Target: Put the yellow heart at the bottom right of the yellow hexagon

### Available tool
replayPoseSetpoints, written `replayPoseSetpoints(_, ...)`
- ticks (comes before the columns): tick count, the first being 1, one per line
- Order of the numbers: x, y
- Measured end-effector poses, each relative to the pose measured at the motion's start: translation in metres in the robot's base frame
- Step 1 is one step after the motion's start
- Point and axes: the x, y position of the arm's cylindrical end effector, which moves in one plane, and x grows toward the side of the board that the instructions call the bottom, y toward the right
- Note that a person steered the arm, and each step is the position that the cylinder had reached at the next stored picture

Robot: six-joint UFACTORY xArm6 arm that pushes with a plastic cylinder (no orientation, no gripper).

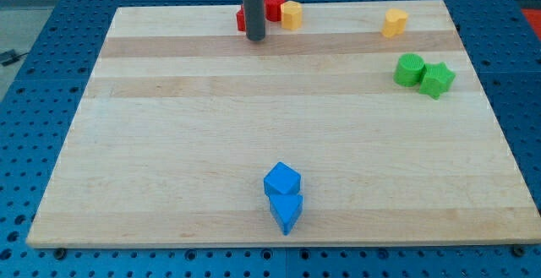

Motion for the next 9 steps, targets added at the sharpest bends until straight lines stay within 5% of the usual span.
replayPoseSetpoints(5,0.024,0.075)
replayPoseSetpoints(7,0.054,0.231)
replayPoseSetpoints(9,-0.01,0.316)
